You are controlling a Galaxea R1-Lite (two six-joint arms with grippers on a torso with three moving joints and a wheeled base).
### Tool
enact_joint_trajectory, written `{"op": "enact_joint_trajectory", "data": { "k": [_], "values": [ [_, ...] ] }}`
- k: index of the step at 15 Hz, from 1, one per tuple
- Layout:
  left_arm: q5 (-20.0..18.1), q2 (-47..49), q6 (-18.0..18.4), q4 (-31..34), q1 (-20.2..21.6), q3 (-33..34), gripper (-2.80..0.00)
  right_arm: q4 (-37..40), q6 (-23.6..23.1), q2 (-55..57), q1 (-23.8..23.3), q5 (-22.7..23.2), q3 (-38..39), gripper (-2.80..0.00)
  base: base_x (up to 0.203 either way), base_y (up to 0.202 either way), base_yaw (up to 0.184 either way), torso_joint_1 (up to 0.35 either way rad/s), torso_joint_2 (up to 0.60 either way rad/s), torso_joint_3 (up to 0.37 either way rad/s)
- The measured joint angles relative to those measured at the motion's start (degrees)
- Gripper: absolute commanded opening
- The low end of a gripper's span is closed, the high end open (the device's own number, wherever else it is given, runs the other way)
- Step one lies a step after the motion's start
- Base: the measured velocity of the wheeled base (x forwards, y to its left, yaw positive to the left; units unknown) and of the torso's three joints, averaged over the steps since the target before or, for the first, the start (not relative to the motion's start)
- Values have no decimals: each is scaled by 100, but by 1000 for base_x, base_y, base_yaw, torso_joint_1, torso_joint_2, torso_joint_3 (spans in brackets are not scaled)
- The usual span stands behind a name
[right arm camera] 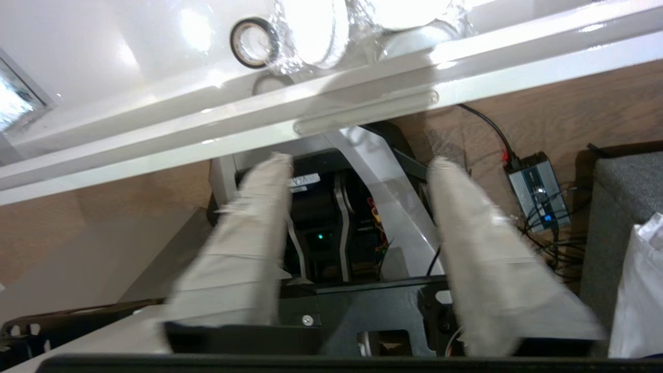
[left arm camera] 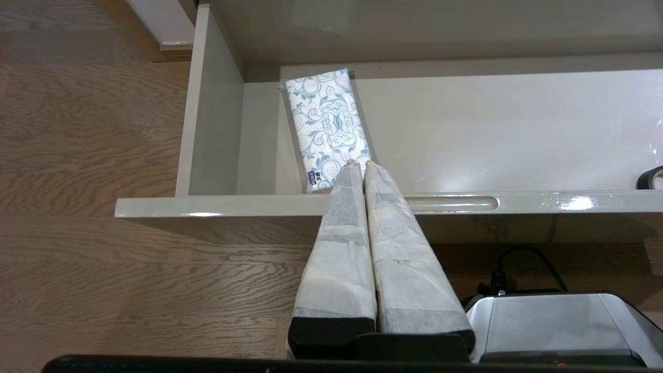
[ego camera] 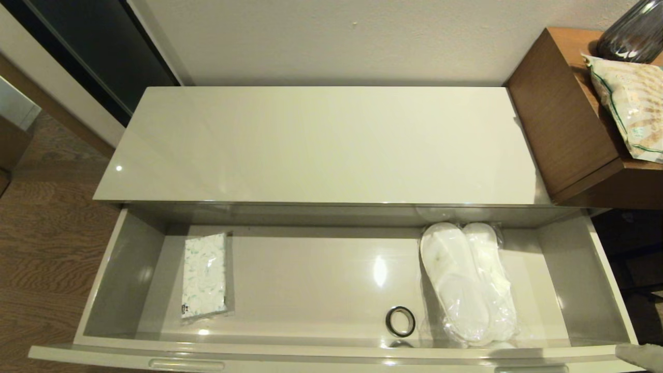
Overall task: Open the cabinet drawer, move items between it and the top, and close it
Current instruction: Take out the tissue from the drawer
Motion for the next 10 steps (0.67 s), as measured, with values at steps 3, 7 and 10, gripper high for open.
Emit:
{"op": "enact_joint_trajectory", "data": {
  "k": [3, 7, 10],
  "values": [
    [0, 0, 0, 0, -1, 0, -280, 4, 0, 2, 1, -5, -58, -280, 0, 0, 0, 0, 0, 0],
    [0, 0, 0, 2, -1, 0, -280, 224, 47, -18, 0, -2, -289, -280, 0, 0, 0, 0, 0, 0],
    [2, 0, 0, 2, 0, 0, -280, 1076, 524, -61, -11, 16, -803, -280, 0, 0, 0, 0, 0, 0]
  ]
}}
